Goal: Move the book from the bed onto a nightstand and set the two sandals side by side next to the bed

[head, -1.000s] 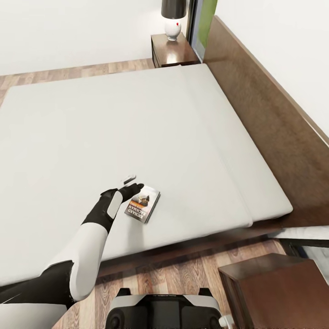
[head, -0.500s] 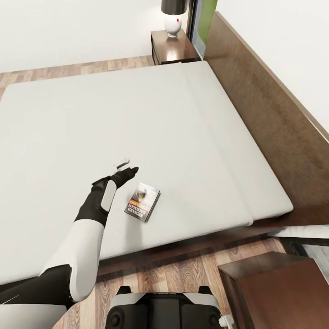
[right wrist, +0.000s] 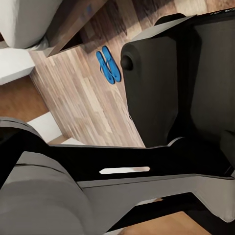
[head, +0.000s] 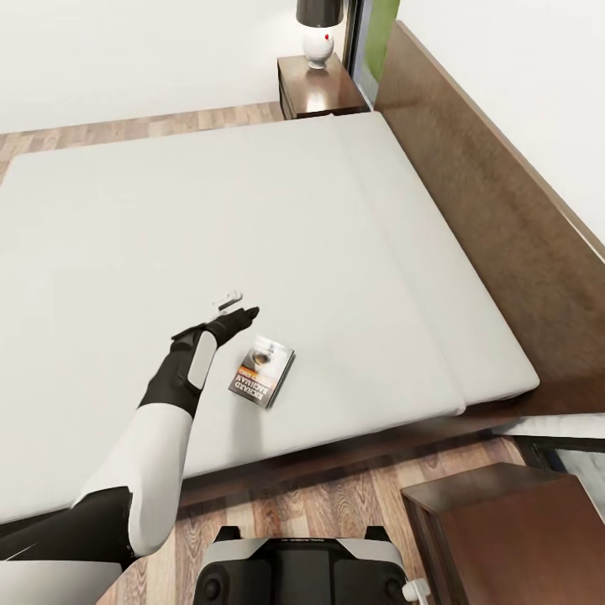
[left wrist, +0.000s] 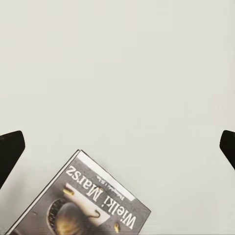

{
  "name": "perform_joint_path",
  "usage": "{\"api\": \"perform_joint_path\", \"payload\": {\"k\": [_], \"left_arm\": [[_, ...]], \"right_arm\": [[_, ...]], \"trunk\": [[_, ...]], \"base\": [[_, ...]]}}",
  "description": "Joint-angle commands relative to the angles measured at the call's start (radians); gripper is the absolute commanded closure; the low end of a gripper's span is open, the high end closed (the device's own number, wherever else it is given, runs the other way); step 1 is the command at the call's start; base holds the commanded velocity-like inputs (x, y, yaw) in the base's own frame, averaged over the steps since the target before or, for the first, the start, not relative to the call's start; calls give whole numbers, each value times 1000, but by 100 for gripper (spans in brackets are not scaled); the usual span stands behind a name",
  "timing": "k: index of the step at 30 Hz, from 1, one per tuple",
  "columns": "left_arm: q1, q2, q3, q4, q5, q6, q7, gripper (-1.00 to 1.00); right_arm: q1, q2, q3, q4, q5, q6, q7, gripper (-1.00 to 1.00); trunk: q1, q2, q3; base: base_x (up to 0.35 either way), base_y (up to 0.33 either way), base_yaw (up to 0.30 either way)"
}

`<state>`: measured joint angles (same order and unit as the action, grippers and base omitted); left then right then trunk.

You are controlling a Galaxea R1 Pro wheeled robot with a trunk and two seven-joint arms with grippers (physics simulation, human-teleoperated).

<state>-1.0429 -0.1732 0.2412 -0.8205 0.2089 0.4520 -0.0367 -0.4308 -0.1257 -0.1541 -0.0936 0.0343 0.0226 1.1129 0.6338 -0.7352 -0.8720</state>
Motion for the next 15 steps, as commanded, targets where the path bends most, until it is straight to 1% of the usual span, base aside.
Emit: {"api": "perform_joint_path", "payload": {"k": [1,6,7,8,9,10,11,13,14,15], "left_arm": [[0,-1,5,2,4,6,-4,-100],[0,-1,5,19,4,5,-5,-100],[0,-1,6,24,4,5,-5,-100],[0,-1,6,35,4,5,-5,-100],[0,-1,6,44,4,5,-5,-100],[0,-1,6,62,3,5,-6,-100],[0,-1,6,72,2,4,-6,-100],[0,-1,6,83,2,4,-6,-100],[0,-1,6,86,2,4,-6,-100],[0,-1,6,87,2,4,-6,-100]], "right_arm": [[0,0,-5,0,4,2,4,-100],[0,-5,-5,0,-1,3,7,-100],[0,-15,-5,0,-3,3,8,-100],[0,-37,-5,0,-4,3,9,-100],[0,-52,-5,-1,-5,3,15,-100],[0,-71,-9,-4,-5,8,35,-100],[0,-82,-12,-8,-6,12,53,-100],[-1,-112,-16,-17,-6,25,106,-100],[-2,-125,-16,-19,-6,44,127,-100],[-2,-130,-17,-21,-6,59,135,-100]], "trunk": [[0,-1,-1],[0,-1,-1],[0,-1,-1],[0,-1,-1],[0,-1,-1],[0,-1,-1],[0,-1,-1],[0,-1,-1],[0,-1,-1],[0,-1,-1]], "base": [[0,0,0],[0,0,0],[0,0,0],[0,0,0],[0,0,0],[0,0,0],[0,0,0],[0,0,0],[0,0,0],[0,0,0]]}}
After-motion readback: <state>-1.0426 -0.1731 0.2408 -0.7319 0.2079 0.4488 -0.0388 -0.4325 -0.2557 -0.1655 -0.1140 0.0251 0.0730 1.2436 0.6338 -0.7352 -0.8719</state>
